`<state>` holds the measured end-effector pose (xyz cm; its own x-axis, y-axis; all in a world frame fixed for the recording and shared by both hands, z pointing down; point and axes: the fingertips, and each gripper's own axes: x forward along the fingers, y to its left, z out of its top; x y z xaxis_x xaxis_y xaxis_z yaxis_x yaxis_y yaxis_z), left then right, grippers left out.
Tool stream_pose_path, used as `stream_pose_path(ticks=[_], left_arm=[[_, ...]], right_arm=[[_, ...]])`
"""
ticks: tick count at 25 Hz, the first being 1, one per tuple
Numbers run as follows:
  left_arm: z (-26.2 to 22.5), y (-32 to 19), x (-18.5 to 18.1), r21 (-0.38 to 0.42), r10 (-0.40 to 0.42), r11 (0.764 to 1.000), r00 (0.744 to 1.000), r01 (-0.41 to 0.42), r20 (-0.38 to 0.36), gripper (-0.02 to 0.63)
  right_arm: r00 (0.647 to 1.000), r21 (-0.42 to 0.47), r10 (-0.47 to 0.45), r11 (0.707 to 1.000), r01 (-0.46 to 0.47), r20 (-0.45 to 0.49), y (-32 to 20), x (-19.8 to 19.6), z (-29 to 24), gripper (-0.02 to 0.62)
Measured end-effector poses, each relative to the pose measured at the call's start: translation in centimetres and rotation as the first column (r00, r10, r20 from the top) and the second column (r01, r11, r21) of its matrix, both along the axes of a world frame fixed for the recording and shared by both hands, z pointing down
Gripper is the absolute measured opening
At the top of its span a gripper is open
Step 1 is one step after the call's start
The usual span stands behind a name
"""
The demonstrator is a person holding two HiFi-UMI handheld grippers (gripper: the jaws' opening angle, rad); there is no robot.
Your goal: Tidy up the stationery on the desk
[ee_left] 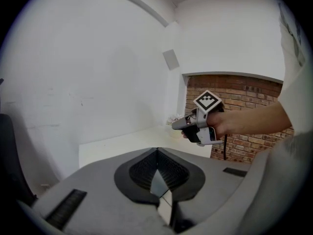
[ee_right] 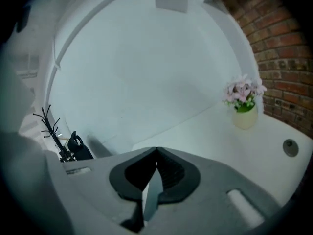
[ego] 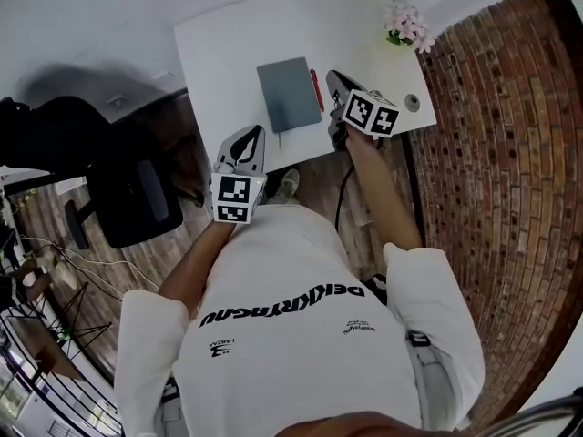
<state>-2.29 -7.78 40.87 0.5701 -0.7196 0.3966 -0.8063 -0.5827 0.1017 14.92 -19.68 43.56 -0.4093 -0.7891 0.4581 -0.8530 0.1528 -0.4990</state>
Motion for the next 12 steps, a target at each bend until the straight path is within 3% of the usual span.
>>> stream_pose_path(ticks=[5,12], left_arm=[[-1.3,0.4,-0.6,0.014,0.019,1.0,0.999,-0.019,-0.041,-0.002],[-3.8,1.3,-1.1,0.046,0.051,0.998,0.993,-0.046,-0.109,-0.002]], right_arm=[[0.981,0.19,0.055,0.982,-0.019,-0.185,4.8,-2.5,-4.8,-0.005],[0.95,0.363,0.088,0.931,0.028,-0.301,9.7,-6.9,-8.6,-0.003]])
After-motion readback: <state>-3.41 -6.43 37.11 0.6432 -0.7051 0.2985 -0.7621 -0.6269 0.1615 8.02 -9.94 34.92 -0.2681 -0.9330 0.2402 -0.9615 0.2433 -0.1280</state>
